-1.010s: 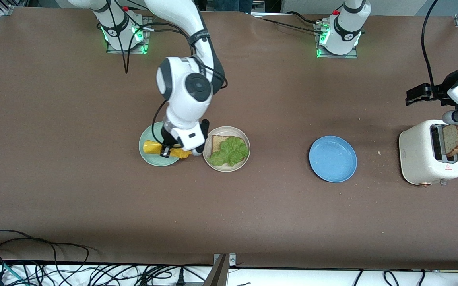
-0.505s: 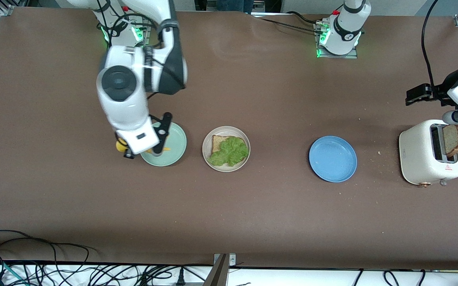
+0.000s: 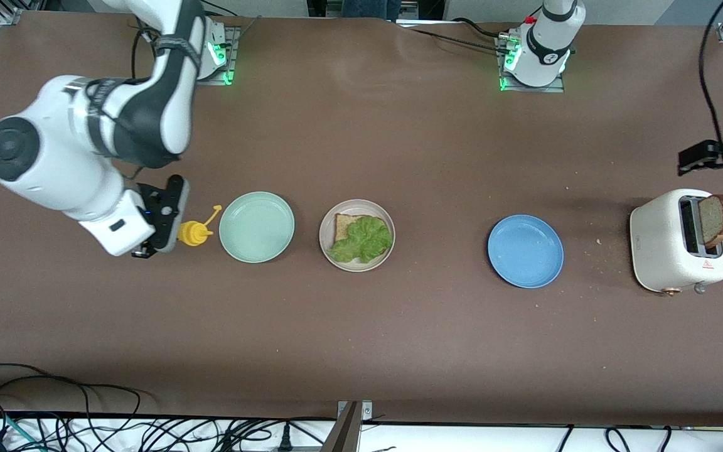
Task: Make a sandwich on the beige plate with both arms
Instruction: 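Lower the mustard with the right gripper while the left gripper reaches the toast, then release the mustard with the right gripper while the left gripper grasps the toast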
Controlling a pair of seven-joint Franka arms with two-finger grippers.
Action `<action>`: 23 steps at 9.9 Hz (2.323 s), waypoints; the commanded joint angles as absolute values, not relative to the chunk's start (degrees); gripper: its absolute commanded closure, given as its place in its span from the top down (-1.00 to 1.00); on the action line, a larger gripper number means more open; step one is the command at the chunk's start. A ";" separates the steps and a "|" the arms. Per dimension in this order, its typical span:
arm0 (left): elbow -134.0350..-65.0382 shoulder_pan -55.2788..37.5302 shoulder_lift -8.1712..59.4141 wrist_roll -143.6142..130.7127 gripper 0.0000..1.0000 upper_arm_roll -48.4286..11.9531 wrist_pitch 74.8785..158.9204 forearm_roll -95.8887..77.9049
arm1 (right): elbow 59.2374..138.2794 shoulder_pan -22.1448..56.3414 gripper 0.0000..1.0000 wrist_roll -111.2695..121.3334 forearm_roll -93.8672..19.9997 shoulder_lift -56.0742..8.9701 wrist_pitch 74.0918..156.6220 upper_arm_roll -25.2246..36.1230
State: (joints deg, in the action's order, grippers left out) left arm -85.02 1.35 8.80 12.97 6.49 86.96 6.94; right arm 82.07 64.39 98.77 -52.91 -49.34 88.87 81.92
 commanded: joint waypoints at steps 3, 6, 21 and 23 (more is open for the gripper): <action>-85.60 9.40 15.10 22.76 1.00 5.98 96.04 8.35 | 92.26 57.77 -0.97 117.98 -66.50 -46.67 82.90 82.44; -91.73 13.17 16.44 25.46 1.00 5.80 104.73 8.09 | 100.87 53.36 -0.97 132.32 -75.12 -46.84 79.20 81.66; -99.77 20.04 20.30 31.82 -1.00 5.54 116.81 5.01 | 108.46 28.65 -0.98 156.62 -89.03 -49.74 74.27 51.95; -95.56 19.60 20.21 31.90 -1.00 5.19 113.31 5.01 | 108.28 28.22 -0.97 156.62 -89.12 -50.97 74.35 51.25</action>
